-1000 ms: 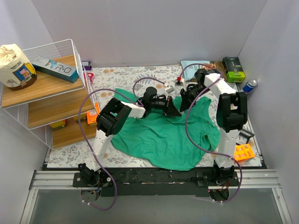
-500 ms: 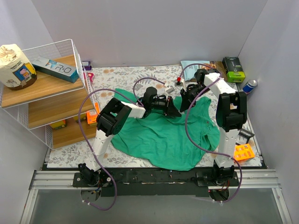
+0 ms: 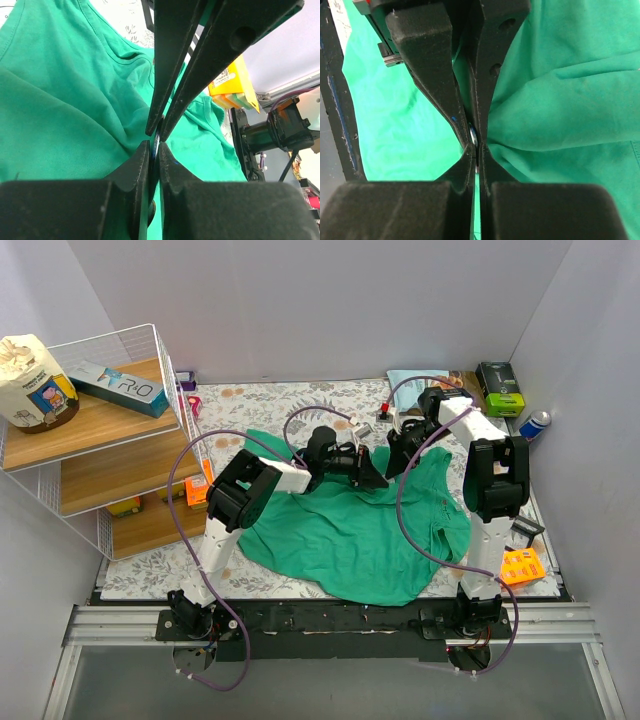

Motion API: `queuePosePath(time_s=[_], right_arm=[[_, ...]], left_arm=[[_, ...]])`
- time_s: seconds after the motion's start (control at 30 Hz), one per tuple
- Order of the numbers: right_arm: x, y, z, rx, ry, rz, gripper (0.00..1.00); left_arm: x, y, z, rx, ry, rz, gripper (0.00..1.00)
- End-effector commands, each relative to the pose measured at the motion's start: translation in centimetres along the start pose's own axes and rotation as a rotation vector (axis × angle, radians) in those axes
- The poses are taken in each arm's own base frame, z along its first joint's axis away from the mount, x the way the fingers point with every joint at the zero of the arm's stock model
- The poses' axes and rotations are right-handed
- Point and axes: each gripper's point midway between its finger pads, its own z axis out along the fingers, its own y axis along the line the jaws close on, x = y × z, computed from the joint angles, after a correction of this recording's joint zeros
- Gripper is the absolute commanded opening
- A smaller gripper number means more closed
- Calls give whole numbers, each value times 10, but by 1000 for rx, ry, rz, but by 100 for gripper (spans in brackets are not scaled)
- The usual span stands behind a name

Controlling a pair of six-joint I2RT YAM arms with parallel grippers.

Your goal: Remove the brooch from the garment

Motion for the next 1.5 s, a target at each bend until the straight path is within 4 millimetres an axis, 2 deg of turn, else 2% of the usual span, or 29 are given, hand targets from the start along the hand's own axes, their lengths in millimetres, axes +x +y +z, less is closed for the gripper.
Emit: queuePosePath(time_s=[0.0,0.03,0.17,0.2,0.23,0.27,0.3,0.43,0.53,0.57,0.6,0.67,0.73,0.8,0.87,1.1,1.23,1.27,1.3,1.47], right_arm=[[-2,12,2,-23,-17,50,1],[0,16,4,-30,-15,64,1],[8,32,13,-60,-6,123,1],[7,38,14,-53,-4,111,1],[18,42,20,-55,17,137,1],[17,40,22,-37,12,144,1],[16,43,22,-24,10,141,1],[18,33,23,62,6,219,1],[10,24,16,112,-20,242,1],[7,22,13,127,-27,241,1],[1,13,6,162,-61,223,1],[-5,6,-3,190,-103,230,1],[-8,-2,-9,214,-114,215,1],[-9,-8,-12,224,-121,215,1],[-12,-11,-13,232,-132,210,1],[-22,-15,-19,278,-180,198,1],[-28,-24,-28,364,-214,156,1],[-22,-23,-25,371,-215,163,1],[-36,-27,-33,415,-266,108,1],[-48,-40,-34,564,-372,92,1]], left_arm=[[-47,-9,-2,-63,-120,45,1],[-49,1,-2,-121,-141,16,0],[-55,16,-4,-216,-197,-106,0],[-60,17,-4,-221,-217,-123,2],[-62,16,-4,-221,-232,-141,7],[-66,13,-4,-209,-245,-145,19],[-71,10,-4,-194,-261,-146,26],[-78,10,-3,-215,-266,-159,45],[-74,-1,-11,-161,-219,-122,60],[-71,-4,-13,-145,-196,-106,74],[-69,-7,-21,-138,-170,-97,98],[-65,-17,-32,-104,-134,-61,98],[-69,-26,-52,-98,-137,-34,98],[-71,-24,-66,-124,-129,-2,98],[-77,-31,-74,-123,-118,68,98],[-54,-15,-72,-127,-42,75,97],[-51,-3,-67,-151,-12,115,95],[-53,-3,-67,-157,-9,128,95],[-50,-1,-69,-171,6,126,95],[-48,1,-77,-205,67,165,95]])
